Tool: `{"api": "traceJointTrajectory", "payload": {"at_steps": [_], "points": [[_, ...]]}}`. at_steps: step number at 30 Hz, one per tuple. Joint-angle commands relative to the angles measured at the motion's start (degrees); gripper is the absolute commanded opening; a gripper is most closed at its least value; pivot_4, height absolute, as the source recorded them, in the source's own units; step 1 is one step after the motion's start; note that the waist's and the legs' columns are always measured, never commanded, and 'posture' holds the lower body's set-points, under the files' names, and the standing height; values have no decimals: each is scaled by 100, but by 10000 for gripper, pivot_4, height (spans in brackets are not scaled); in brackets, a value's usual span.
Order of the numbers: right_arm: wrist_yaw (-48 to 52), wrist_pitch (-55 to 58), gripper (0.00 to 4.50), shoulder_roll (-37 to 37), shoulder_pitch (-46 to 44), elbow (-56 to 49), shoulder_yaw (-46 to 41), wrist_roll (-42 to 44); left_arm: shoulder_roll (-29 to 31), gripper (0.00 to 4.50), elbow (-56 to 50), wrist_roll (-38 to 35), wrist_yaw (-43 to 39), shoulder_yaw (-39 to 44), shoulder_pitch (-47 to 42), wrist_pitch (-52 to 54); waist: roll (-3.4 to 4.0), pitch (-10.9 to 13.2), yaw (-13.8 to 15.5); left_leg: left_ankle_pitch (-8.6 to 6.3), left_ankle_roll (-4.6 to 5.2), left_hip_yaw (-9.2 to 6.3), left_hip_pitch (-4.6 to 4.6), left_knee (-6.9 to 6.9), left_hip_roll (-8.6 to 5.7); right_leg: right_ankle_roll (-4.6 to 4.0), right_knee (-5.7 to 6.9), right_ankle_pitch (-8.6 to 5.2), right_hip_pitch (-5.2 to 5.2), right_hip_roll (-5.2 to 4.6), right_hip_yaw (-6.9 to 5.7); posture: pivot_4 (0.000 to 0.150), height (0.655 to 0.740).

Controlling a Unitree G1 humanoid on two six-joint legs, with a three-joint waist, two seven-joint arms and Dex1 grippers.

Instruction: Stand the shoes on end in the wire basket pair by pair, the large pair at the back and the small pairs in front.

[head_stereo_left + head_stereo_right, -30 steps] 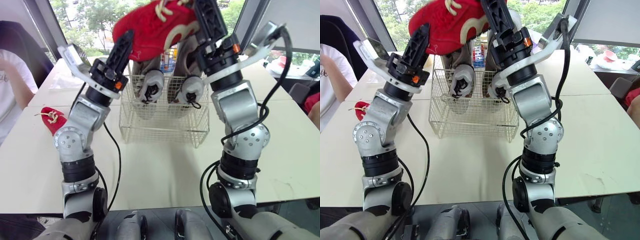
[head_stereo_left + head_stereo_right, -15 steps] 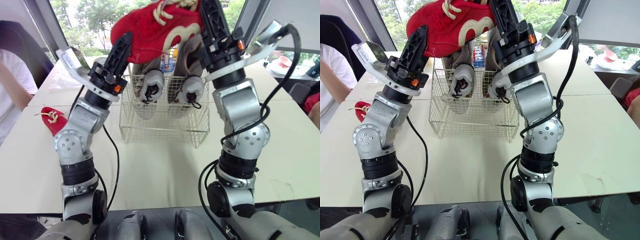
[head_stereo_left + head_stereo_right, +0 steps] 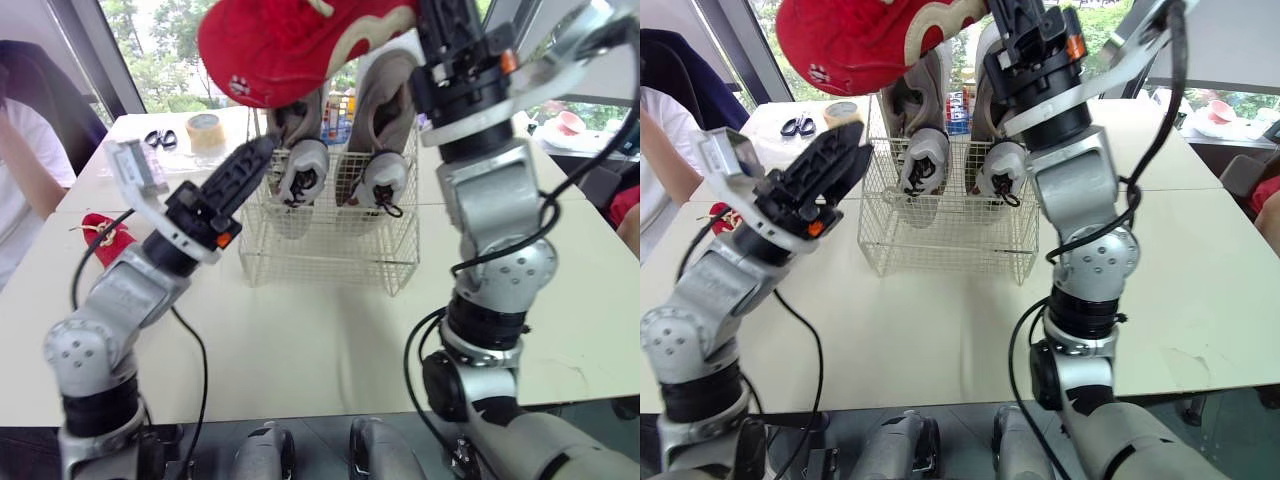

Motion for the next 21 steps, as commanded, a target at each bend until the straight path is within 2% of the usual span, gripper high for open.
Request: {"api": "traceJointTrajectory", "payload": {"at_steps": [1, 3, 4, 5, 7, 12, 17, 21], "points": [[424, 460, 13047, -375, -146, -304, 695, -625, 513, 44121, 51, 398, -622, 241, 625, 260, 4, 0, -21, 0, -1, 2, 3, -1, 1, -2, 0, -2, -1, 1, 0, 1500, 7400], [2030, 1416, 13047, -2585, -668, 1366, -844, 339, 827, 44121, 173, 1328, -1241, 243, 1169, 237, 8, 11, 26, 1, -3, 6, 0, -5, 6, -18, 4, -11, -10, 7, -2, 1500, 7400], [2667, 1698, 13047, -3359, -850, 1973, -1254, 567, 931, 44121, 198, 1722, -1441, 220, 1348, 197, 0, 21, 128, 3, -5, 3, -15, -5, 2, -22, 0, -13, -18, 6, -3, 1500, 7400], [3055, 1828, 13047, -3811, -998, 2398, -1431, 698, 964, 44121, 197, 1946, -1628, 215, 1479, 139, -5, 26, 212, 3, -3, -3, -30, 6, -7, -34, -9, -20, -24, -1, -8, 1500, 7400], [3325, 1900, 13047, -3962, -1158, 2729, -1374, 719, 925, 44121, 105, 2149, -1927, 210, 1679, 26, 8, 24, 295, 4, 8, -4, -47, -14, -6, -49, -88, -12, -37, 1, -9, 1500, 7400], [3535, 2159, 13047, -3812, -1195, 2801, -1509, 622, 670, 44121, -292, 2680, -2308, 13, 2175, -144, 12, 11, -9, -39, 16, 37, -54, -18, 21, -36, -84, -7, -30, 1, 10, 1500, 7400], [3623, 2377, 13047, -3925, -1047, 2675, -1595, 591, 535, 44121, -531, 3351, -1836, -120, 2308, -234, 22, 17, 52, -24, -3, 35, -67, -24, 23, -19, -59, 3, -60, 14, 7, 1500, 7400], [4156, 2710, 13047, -4392, -784, 2409, -1411, 392, 574, 44121, -892, 3802, -1797, 37, 2498, -413, 22, 16, 113, -25, 0, 32, -76, -12, 21, -33, -66, -5, -60, 12, 6, 1500, 7400]]}}
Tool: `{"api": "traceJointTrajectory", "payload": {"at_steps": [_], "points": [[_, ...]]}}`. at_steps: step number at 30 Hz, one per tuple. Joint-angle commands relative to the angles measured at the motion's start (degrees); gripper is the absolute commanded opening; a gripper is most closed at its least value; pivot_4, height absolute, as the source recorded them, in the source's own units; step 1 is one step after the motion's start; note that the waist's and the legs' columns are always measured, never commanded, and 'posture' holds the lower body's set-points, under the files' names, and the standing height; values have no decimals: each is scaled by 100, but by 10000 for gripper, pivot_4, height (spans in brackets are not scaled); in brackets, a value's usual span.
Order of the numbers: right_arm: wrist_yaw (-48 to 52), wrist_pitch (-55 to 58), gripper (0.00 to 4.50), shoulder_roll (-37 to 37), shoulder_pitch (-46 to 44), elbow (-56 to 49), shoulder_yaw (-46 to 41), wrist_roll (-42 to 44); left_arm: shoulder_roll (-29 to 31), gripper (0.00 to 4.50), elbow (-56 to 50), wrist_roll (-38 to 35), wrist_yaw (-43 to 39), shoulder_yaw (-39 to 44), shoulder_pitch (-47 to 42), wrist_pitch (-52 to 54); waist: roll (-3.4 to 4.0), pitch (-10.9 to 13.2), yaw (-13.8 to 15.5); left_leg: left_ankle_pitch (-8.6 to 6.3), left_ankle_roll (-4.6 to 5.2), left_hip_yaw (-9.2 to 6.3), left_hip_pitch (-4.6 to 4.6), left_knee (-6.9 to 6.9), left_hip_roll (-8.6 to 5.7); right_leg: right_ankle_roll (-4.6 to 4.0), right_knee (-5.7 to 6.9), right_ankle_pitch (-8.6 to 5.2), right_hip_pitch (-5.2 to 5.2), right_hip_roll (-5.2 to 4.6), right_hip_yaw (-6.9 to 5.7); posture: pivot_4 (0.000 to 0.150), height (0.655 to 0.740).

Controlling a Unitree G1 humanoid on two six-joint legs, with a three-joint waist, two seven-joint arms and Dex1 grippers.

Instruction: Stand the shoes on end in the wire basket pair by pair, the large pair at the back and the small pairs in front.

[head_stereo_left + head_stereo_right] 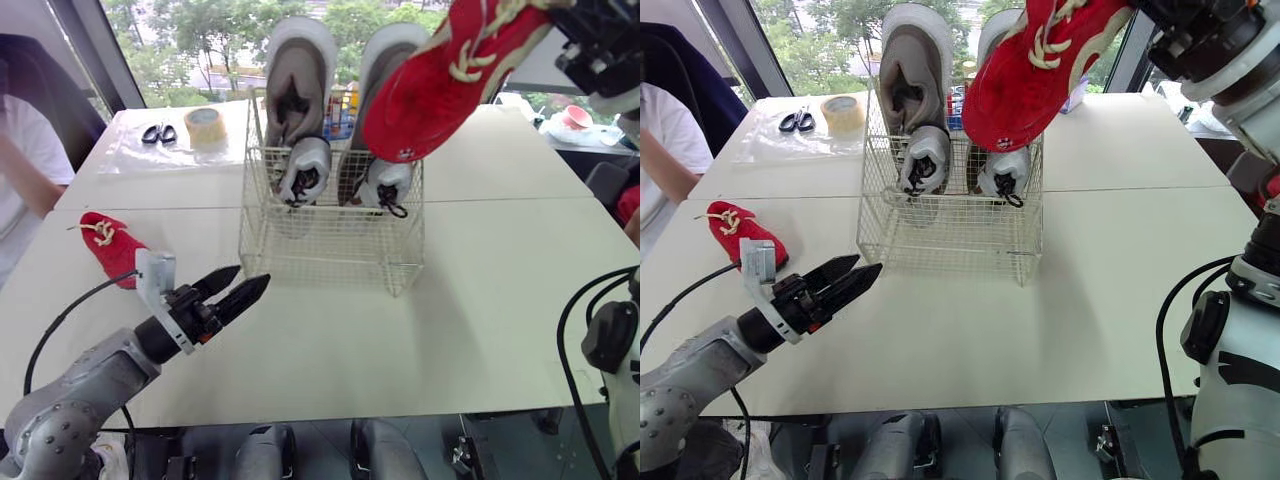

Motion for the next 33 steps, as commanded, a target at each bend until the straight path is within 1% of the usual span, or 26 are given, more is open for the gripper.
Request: {"api": "traceJointTrajectory", "payload": {"at_steps": [1, 4, 5, 7, 8, 11, 14, 18, 19, 21, 22, 24, 27, 28, 29, 30, 32, 33], "points": [[519, 151, 13047, -394, 123, -447, 36, -194, 102, 44121, -442, 385, -37, 203, 182, -215, 0, 0, 10, -2, 3, 2, 0, 1, -1, -3, -2, -2, 1, -2, 1, 1500, 7400], [848, 36, 13047, -443, 296, -881, 425, -580, 376, 44121, -653, 842, -321, 52, 479, -180, 0, -1, 11, -4, 7, 4, 0, 1, -2, -4, -3, -3, -1, -4, 2, 1500, 7400], [933, -140, 13047, -360, 349, -1046, 602, -808, 474, 44121, -738, 1229, -544, -159, 623, -302, 0, -1, -2, -4, 6, 6, 0, 1, -2, -4, -2, -3, -4, -4, 4, 1500, 7400], [1083, -428, 13047, -228, 438, -1240, 842, -1176, 353, 44121, -810, 1773, -701, -403, 753, -657, 3, -2, -8, -3, 4, 6, 0, 1, 0, -4, 2, -3, -7, 0, 4, 1500, 7400], [1181, -599, 13047, -187, 494, -1312, 956, -1391, 239, 44121, -812, 1828, -731, -471, 782, -745, 3, -2, 1, -2, 2, 6, 0, 1, 0, -5, 2, -3, -8, 0, 3, 1500, 7400], [1483, -997, 13047, -124, 653, -1413, 1214, -1888, -79, 44121, -888, 1654, -870, -612, 866, -842, 1, -3, 43, -2, 2, 4, -1, 3, 1, -5, 3, -3, -7, 2, 3, 1500, 7400], [1889, -1445, 13047, -155, 946, -1504, 1511, -2447, -401, 44121, -957, 1795, -912, -854, 1029, -999, -1, -4, 55, -2, 3, 2, -5, 7, -1, -4, 1, -3, -6, -1, 2, 1500, 7400], [2125, -2019, 13047, -39, 1244, -1424, 1723, -3078, -674, 44121, -963, 1969, -927, -1018, 1171, -1140, -2, -5, 47, -3, 7, 5, -6, 14, -2, 2, 2, 1, -4, -1, 2, 1500, 7400], [2171, -2144, 13047, -19, 1331, -1406, 1762, -3209, -394, 44121, -846, 1458, -846, -594, 828, -935, -2, -5, 52, -3, 6, 4, -6, 14, -1, 3, 3, 1, -3, 1, 2, 1500, 7400], [2252, -2299, 13047, 16, 1534, -1411, 1813, -3385, 561, 44121, -302, 53, -706, 463, -75, -422, -11, -1, 83, 11, -8, -16, -5, 16, 1, -1, 17, -1, -2, 8, -5, 1500, 7400], [2282, -2321, 13047, 41, 1612, -1431, 1820, -3419, 932, 44121, -91, -473, -654, 804, -357, -238, -12, -1, 86, 20, -14, -30, -10, 18, 6, -8, 20, -3, -6, 16, -13, 1500, 7400], [2279, -2340, 13047, 140, 1746, -1404, 1790, -3424, 1300, 44121, 93, -1065, -539, 1050, -559, -25, -1, -7, 38, 33, -28, -44, -12, 18, 15, -18, 28, 2, -8, 26, -20, 1500, 7400], [2298, -2539, 13047, 259, 1928, -1237, 1783, -3571, 1502, 44121, 141, -1592, -321, 1117, -703, 164, 7, -12, -13, 24, -13, -16, 5, 11, 5, 12, 30, 12, 1, 11, -6, 1500, 7400], [2313, -2615, 22621, 283, 1971, -1169, 1788, -3644, 1534, 45000, 139, -1704, -243, 1095, -757, 198, -2, -10, -10, 24, -13, -11, 8, 12, 4, 16, 30, 11, 6, 10, -5, 1500, 7400], [2343, -2693, 25918, 283, 2000, -1116, 1807, -3727, 1552, 45000, 135, -1784, -168, 1068, -812, 231, -8, -11, 0, 31, -24, -11, 8, 12, 4, 17, 31, 10, 7, 10, -5, 1500, 7400], [2357, -2710, 30923, 288, 2012, -1092, 1795, -3745, 1562, 45000, 123, -1841, -97, 1034, -864, 259, -8, -11, 11, 42, -44, -11, 8, 13, 4, 17, 31, 10, 8, 11, -7, 1500, 7400], [2332, -2673, 41175, 301, 1985, -1103, 1721, -3712, 1566, 45000, 108, -1968, 74, 979, -981, 295, -8, -11, 57, 43, -45, -12, 8, 14, 2, 15, 29, 9, 12, 11, -6, 1500, 7400], [2320, -2645, 44668, 310, 1967, -1114, 1688, -3693, 1569, 45000, 108, -2027, 144, 962, -1026, 302, -8, -11, 61, 43, -44, -13, 8, 16, 0, 13, 28, 9, 14, 11, -6, 1500, 7400]]}}
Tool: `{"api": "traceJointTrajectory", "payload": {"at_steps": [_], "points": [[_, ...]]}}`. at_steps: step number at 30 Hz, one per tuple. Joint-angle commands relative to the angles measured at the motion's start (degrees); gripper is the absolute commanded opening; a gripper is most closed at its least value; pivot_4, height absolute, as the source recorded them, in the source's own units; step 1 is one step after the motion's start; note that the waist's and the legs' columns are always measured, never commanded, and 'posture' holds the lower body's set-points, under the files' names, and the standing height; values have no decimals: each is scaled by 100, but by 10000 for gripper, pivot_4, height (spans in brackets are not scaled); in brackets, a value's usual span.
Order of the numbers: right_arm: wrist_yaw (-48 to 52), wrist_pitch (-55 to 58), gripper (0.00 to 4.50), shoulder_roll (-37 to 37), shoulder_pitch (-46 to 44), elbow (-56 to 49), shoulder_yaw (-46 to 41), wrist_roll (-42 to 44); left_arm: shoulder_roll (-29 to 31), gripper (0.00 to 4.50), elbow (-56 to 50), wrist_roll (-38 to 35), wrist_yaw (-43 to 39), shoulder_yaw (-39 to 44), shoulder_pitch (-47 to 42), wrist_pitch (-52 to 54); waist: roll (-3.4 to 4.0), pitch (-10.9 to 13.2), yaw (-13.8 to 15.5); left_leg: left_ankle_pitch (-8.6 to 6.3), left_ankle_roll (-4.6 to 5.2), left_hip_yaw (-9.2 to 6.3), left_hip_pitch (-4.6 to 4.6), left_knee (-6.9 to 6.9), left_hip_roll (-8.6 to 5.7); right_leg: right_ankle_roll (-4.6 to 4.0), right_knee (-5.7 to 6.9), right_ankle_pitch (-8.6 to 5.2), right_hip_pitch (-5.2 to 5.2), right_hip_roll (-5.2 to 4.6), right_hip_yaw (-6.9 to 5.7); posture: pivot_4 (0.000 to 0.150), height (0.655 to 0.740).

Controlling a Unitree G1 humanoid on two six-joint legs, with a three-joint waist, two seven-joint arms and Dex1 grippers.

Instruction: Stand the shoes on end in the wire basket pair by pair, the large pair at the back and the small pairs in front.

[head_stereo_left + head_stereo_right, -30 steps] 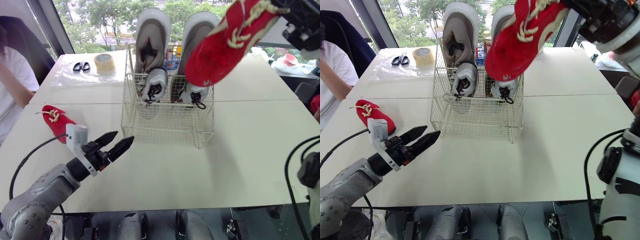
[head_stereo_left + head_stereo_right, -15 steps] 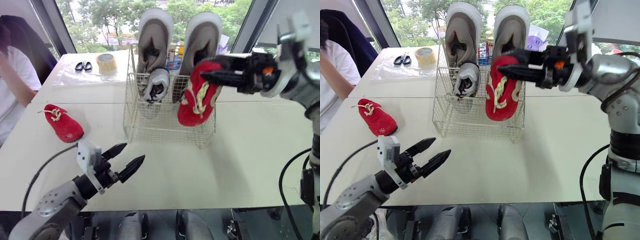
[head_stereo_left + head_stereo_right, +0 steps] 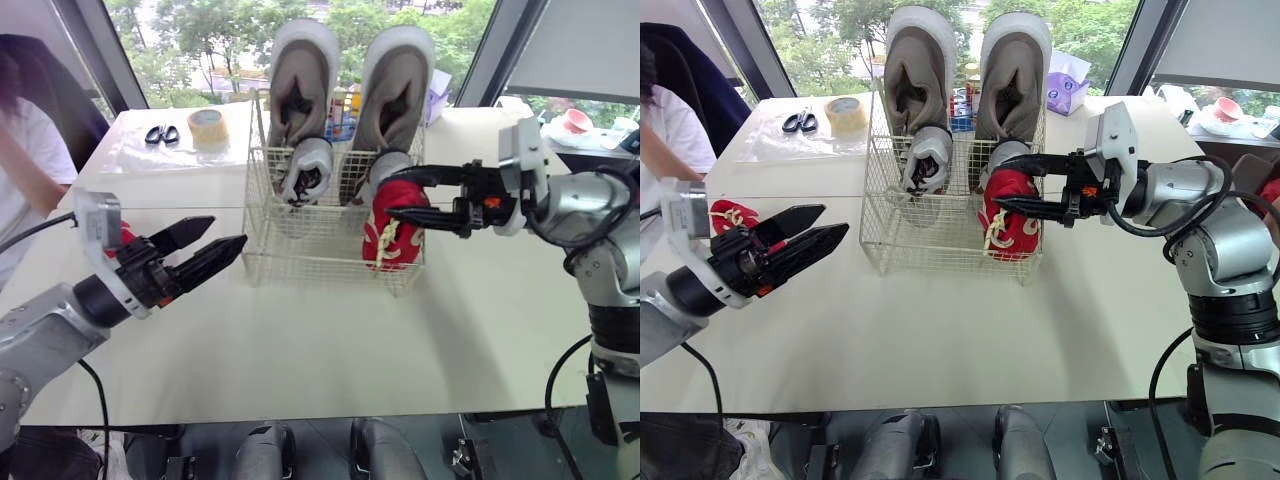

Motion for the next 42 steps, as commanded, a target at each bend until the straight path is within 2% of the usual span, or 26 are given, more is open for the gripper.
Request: {"api": "traceJointTrajectory", "payload": {"at_steps": [1, 7, 11, 14, 16, 19, 23, 28, 31, 36, 42], "points": [[-40, -4, 44668, 2, -116, -123, -245, 48, 83, 45000, -76, -358, 281, -55, -238, 15, 0, 0, 3, -1, 3, -3, 1, 1, 0, -2, 0, 0, 2, 0, 0, 1500, 7400], [-67, 627, 44668, -205, -216, -423, -479, 432, 100, 45000, -4, -510, 490, -56, -364, 19, 0, 0, -12, 1, -1, -5, 11, -2, 2, -1, 5, 1, 5, 4, 0, 1500, 7400], [-343, 1600, 44668, -347, -603, -655, -996, 1363, 173, 45000, 262, -304, 595, 135, -397, 2, 0, 0, -12, 3, -5, -3, 14, -2, 2, -1, 11, 1, 4, 6, 1, 1500, 7400], [-464, 2142, 44668, -516, -1186, -523, -1310, 1937, 389, 45000, 1053, 281, 1591, 228, -835, -52, 0, 1, -5, -10, 17, -5, 23, -3, 3, -3, 16, -1, 8, 6, 2, 1500, 7400], [-427, 2324, 44668, -583, -1421, -451, -1356, 2105, 457, 45000, 1479, 422, 2026, 245, -1178, -35, 0, 1, 0, -8, 14, -12, 30, -3, 3, -15, 20, -7, 15, 8, 2, 1500, 7400], [9, 2512, 44668, -825, -1712, -514, -1049, 2134, 616, 45000, 2233, 728, 2779, 391, -1840, 27, -5, -2, -12, -11, 18, -15, 42, -4, 5, -20, 22, -11, 29, 8, 1, 1500, 7400], [1125, 2662, 44668, -1365, -2017, -731, -322, 1976, 1210, 45000, 3179, 1423, 4158, 356, -2147, 920, -9, 2, -50, -13, 20, -7, 41, -8, 5, -1, 28, 0, 19, 5, 4, 1500, 7400], [1915, 2248, 44668, -1596, -2060, -740, 184, 1479, 1479, 45000, 3871, 1805, 4980, 345, -2443, 2034, -23, 6, -46, -13, 19, 1, 40, -10, 2, 8, 56, -6, 1, -6, 9, 1500, 7400], [2145, 2062, 44668, -1607, -1965, -778, 317, 1258, 1461, 45000, 4208, 2050, 4784, 203, -2713, 2419, -29, 8, -18, -11, 13, 2, 37, -9, 1, 7, 59, -6, -7, -6, 9, 1500, 7400], [2232, 2112, 44668, -1630, -1841, -951, 279, 1239, 1312, 45000, 5200, 2852, 3955, -283, -3327, 2612, -38, 4, -3, 8, -22, 8, 34, -8, -5, 7, 63, -5, -9, -14, 7, 1500, 7400], [2129, 2243, 44668, -1824, -1728, -1095, 154, 1198, 824, 45000, 7215, 4329, 2289, -1356, -4431, 1888, -47, 2, -5, 13, -30, 17, 34, -8, -4, 7, 71, -4, -15, -13, 5, 1500, 7400]]}}
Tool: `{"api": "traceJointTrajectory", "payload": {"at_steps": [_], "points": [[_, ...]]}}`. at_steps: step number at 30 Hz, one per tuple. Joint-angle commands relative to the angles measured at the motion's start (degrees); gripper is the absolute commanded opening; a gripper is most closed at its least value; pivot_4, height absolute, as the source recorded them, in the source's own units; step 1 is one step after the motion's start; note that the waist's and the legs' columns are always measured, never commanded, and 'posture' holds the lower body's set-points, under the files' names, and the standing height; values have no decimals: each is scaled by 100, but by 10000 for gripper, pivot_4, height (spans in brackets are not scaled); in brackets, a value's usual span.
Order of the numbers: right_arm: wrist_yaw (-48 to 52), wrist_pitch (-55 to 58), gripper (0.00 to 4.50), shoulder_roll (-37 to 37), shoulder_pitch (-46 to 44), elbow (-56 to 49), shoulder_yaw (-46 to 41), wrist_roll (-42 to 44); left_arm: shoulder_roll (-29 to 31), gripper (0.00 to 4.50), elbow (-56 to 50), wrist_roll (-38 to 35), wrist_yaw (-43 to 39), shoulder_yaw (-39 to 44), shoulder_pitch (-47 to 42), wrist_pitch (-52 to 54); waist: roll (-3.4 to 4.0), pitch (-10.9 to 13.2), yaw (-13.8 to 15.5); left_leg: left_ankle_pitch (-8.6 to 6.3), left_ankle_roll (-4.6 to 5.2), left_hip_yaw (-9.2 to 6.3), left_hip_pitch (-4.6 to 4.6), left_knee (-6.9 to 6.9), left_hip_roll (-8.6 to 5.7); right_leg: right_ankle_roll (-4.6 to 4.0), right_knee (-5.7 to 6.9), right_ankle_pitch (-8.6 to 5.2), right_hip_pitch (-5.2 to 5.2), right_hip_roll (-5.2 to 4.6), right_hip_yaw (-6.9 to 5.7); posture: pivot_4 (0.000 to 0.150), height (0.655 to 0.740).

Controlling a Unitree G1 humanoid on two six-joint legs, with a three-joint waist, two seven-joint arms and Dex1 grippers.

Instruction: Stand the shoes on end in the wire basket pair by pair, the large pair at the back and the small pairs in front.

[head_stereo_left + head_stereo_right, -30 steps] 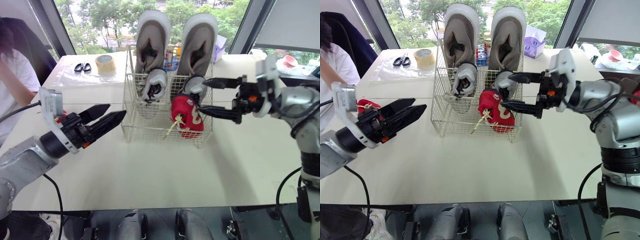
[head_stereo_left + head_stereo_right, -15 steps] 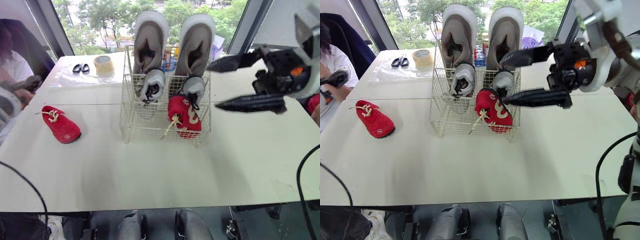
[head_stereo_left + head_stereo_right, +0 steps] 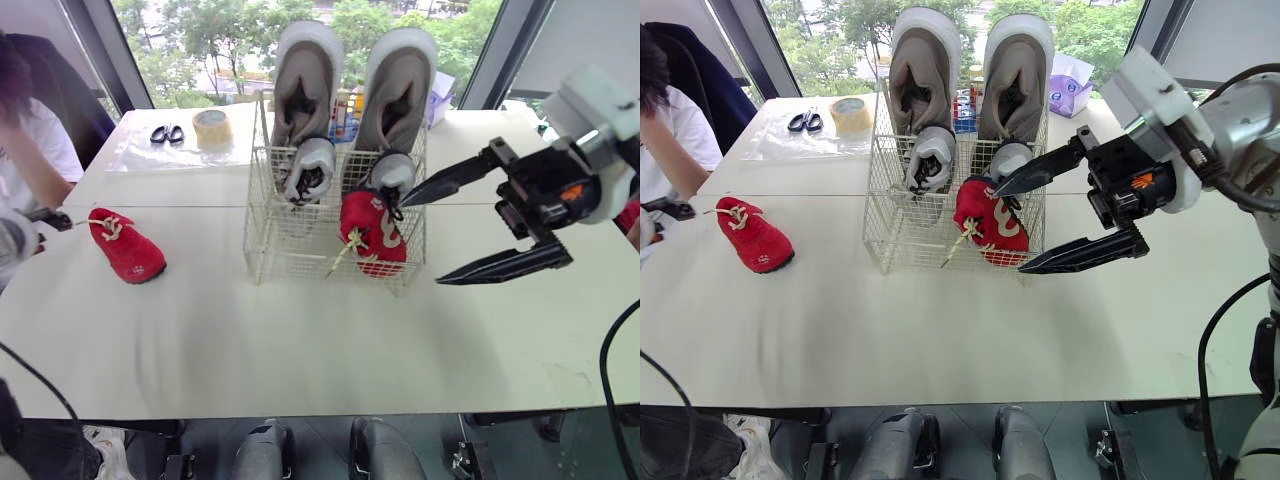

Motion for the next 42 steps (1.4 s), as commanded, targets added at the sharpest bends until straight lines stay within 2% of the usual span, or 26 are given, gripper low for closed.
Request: {"api": "traceJointTrajectory", "payload": {"at_steps": [1, 2, 5, 12, 13, 16, 18, 20, 23, 25, 27, 30, 33, 35, 37, 42], "points": [[-54, 21, 44668, -169, -9, -119, -251, -34, -170, 45000, 1107, 930, -837, -461, -588, -561, -9, -1, -5, 0, 0, 3, 0, 0, 1, 0, -1, 0, -3, 0, 0, 1500, 7400], [-82, 56, 44668, -205, 9, -154, -287, -9, -269, 45000, 1531, 1178, -1019, -574, -755, -730, -10, -2, -3, 0, 0, 4, 0, 1, 1, 0, 0, 0, -1, 0, 0, 1500, 7400], [-166, 174, 45000, -321, 59, -240, -429, 77, -471, 35938, 2417, 1816, -1419, -800, -1137, -1148, -12, -1, -10, -1, 3, 10, 0, 2, 1, 1, -1, 0, -3, 0, 1, 1500, 7400], [-267, 302, 45000, -440, 198, -315, -579, 134, -726, 1716, 3094, 2620, -1948, -815, -1710, -1522, -12, -2, -21, -16, 30, 5, 4, 2, 5, -1, 15, 2, -7, -1, 1, 1500, 7400], [-266, 287, 45000, -449, 226, -307, -578, 113, -734, 386, 3098, 2683, -1985, -782, -1745, -1499, -12, -2, -21, -16, 30, 5, 5, 3, 6, -1, 18, 2, -10, -1, 2, 1500, 7400], [-347, 318, 45000, -449, 330, -224, -624, 106, -638, 386, 2799, 2716, -1987, -530, -1746, -1405, -12, -2, -22, -16, 31, 4, 3, 3, 7, -1, 20, 2, -12, -3, 2, 1500, 7400], [-577, 481, 45000, -385, 420, -97, -763, 191, -537, 386, 2031, 2536, -1791, -84, -1577, -1270, -21, 3, -21, -16, 31, 2, 0, 4, 7, -1, 19, 2, -13, -3, 2, 1500, 7400], [-1070, 787, 45000, -140, 566, 92, -1089, 453, -919, 386, 79, 1854, -1608, 809, -1266, -1201, -50, 16, -27, -16, 29, 1, -3, 4, 8, -1, 18, 2, -16, -6, 3, 1500, 7400], [-1971, 1278, 45000, 430, 683, 204, -1679, 1150, -1752, 386, -3200, 736, -1643, 1629, -685, -1455, -90, 10, 28, 4, -5, -18, -19, 12, 3, -3, 8, 4, -10, -35, 0, 1500, 7400], [-2511, 1580, 45000, 761, 763, 341, -2092, 1628, -2307, 386, -4819, 502, -1424, 1644, -295, -1730, -96, 5, 18, 4, -6, -32, -39, 21, -4, -6, -3, 7, -10, -48, -7, 1500, 7400], [-2832, 1765, 45000, 910, 864, 486, -2329, 1892, -2700, 386, -5724, 579, -1273, 1385, 6, -1998, -79, -4, -2, 0, 2, -27, -37, 14, -30, -7, -10, 9, -7, -74, -5, 1500, 7400], [-2930, 1831, 45000, 904, 1129, 656, -2360, 1901, -2995, 386, -6373, 695, -1538, 649, 453, -2194, -72, -7, 3, -3, 10, -1, 1, 6, -38, -5, -6, 8, 18, -78, -9, 1500, 7400], [-2933, 1783, 45000, 857, 1309, 762, -2317, 1819, -3057, 386, -6593, 891, -1755, 200, 708, -2414, -73, -6, 2, -26, 50, -8, 51, 10, -16, -6, -10, 7, 74, -31, -22, 1500, 7400], [-2911, 1740, 45000, 777, 1458, 868, -2328, 1722, -2860, 386, -6862, 1306, -2029, -345, 1006, -2571, -73, -6, -2, -19, 53, -12, 53, 15, -5, -8, -11, 6, 77, -15, -19, 1500, 7400], [-2909, 1730, 45000, 713, 1578, 865, -2330, 1674, -2902, 386, -6969, 1753, -1979, -704, 1229, -2796, -71, -6, -3, -19, 53, -13, 54, 15, -3, -8, -10, 5, 76, -11, -16, 1500, 7400], [-3036, 1772, 45000, 724, 1674, 725, -2379, 1786, -3261, 386, -6746, 2645, -1975, -1371, 1614, -3564, -71, -6, 1, -19, 55, -11, 55, 14, -2, -8, -9, 5, 76, -9, -12, 1500, 7400]]}}
